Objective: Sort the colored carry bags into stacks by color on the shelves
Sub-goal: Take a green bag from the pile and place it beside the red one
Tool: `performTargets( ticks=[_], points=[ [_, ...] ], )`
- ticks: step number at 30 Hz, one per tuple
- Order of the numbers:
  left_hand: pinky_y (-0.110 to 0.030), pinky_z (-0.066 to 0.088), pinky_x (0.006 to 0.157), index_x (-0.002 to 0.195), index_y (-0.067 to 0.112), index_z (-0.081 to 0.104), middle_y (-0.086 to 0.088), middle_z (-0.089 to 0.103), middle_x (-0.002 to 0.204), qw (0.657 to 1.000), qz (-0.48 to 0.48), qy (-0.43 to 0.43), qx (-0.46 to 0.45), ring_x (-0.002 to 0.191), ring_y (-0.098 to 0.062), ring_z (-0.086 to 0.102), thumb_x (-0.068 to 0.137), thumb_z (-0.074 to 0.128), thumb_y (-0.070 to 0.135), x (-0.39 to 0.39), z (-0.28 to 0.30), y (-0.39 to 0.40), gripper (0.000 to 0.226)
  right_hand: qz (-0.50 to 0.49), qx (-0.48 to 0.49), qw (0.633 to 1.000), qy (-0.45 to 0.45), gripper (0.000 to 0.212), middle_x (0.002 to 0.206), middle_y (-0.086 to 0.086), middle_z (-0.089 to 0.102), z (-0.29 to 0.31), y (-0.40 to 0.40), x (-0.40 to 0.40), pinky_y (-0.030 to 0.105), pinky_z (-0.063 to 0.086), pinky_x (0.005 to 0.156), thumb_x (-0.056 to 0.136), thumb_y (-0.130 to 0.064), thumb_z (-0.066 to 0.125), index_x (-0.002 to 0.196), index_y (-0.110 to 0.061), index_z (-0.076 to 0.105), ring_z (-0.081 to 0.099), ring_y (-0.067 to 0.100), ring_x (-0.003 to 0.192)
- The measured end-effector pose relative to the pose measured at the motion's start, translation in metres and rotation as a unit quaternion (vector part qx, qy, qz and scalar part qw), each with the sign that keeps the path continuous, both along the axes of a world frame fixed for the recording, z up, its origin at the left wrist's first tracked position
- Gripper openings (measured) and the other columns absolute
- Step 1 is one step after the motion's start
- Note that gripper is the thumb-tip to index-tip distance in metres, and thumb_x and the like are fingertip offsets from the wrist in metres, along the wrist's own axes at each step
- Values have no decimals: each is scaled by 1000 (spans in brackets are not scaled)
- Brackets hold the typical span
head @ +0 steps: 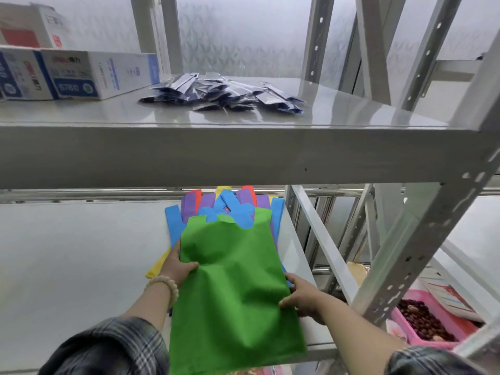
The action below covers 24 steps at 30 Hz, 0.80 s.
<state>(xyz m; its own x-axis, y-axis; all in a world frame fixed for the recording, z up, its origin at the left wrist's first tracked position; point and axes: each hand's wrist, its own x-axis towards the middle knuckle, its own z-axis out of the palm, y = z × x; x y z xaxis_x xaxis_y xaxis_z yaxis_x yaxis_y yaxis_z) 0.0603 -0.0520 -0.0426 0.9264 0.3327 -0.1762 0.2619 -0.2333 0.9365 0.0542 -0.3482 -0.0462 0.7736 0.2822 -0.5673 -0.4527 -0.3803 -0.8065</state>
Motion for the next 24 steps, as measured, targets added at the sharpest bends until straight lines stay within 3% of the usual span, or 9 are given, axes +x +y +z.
performTargets(
  ticks=[4,10,16,20,24],
  points=[
    [-48,48,96,138,8,38,-21,54,129,998,9,33,-59,114,-38,56,74,68,-12,-3,2,5,74,-40,29,998,-31,69,127,25,56,1,7,10,48,53,89,81,22,47,141,-12,39,61,35,101],
    [-44,46,100,138,6,36,-19,52,132,999,-1,40,-26,117,-35,54,77,65,-10,-15,9,-6,69,14,29,998,47,64,120,14,59,2,8,4,36,55,69,85,18,49,131,-26,42,61,28,96],
    [-44,45,100,138,7,36,-16,53,130,995,-21,76,-53,117,-34,54,76,68,-8,-29,9,-3,71,77,-23,993,81,52,105,4,65,-5,3,-1,34,53,74,85,13,55,126,-19,47,62,22,94],
    [-50,45,100,133,11,43,-17,58,128,993,-44,106,-37,114,-34,57,58,78,9,-26,-4,1,83,94,-46,992,74,50,104,3,64,-1,6,-2,36,54,76,86,12,53,122,-22,47,61,23,97],
    [-46,43,103,136,11,39,-15,56,129,994,-48,92,26,116,-33,55,74,70,0,-32,12,-8,70,96,-55,992,64,56,115,6,62,2,6,-4,42,53,83,85,11,54,125,-27,45,59,28,107]
  ],
)
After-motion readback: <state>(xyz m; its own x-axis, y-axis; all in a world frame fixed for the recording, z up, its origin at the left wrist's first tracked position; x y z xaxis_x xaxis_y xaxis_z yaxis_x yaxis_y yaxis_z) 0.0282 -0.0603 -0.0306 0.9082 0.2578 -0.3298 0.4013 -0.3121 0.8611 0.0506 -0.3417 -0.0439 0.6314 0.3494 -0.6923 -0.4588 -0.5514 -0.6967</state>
